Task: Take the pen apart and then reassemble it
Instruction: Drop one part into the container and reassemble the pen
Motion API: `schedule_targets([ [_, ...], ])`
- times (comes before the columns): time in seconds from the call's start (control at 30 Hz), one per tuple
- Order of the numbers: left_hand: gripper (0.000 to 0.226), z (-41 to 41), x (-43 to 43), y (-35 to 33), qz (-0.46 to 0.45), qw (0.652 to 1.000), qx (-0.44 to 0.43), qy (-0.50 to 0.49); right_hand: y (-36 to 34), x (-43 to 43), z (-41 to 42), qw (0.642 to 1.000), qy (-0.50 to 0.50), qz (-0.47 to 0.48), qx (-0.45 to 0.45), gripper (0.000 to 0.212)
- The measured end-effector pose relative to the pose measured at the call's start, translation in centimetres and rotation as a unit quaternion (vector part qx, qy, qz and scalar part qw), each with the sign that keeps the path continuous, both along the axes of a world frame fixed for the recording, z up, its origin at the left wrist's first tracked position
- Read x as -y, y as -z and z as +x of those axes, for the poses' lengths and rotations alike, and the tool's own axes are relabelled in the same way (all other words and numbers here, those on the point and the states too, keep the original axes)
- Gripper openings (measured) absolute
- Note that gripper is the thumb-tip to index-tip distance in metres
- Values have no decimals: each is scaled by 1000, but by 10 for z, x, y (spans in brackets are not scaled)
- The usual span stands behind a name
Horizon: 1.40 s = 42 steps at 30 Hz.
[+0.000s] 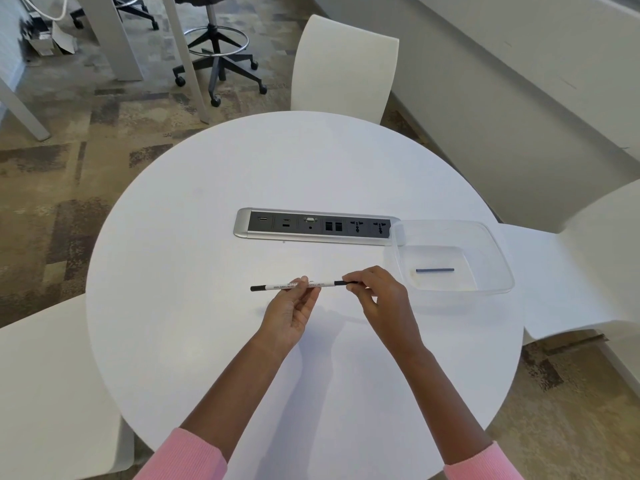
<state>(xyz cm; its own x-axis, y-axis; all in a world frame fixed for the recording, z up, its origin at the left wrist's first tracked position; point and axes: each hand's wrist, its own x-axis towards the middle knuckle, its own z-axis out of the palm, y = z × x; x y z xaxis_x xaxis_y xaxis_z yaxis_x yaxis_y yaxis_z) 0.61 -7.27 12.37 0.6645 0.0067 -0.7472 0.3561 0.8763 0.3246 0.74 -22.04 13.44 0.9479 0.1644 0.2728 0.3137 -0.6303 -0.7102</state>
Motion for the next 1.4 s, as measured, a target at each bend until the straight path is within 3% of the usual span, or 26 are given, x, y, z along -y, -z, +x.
schedule_targets([
  [0.37, 8, -11, 10, -7, 13, 998, 8, 55, 1, -7, -9, 997, 15, 28, -76, 11],
  [0.53, 8, -13, 14, -6, 17, 998, 25, 63, 5, -8, -15, 998, 15, 16, -58, 18],
  [0.7, 7, -15, 13, -7, 29, 996, 48, 64, 9, -3, -16, 996, 16, -85, -1, 14],
  [0.97, 7, -12, 15, -11, 84, 990, 77, 83, 1, -1, -8, 975, -36, -209, 67, 30],
  [1.4, 10, -11, 17, -18, 115, 985, 96, 88, -3, -11, 2, 992, -34, -121, 4, 22],
])
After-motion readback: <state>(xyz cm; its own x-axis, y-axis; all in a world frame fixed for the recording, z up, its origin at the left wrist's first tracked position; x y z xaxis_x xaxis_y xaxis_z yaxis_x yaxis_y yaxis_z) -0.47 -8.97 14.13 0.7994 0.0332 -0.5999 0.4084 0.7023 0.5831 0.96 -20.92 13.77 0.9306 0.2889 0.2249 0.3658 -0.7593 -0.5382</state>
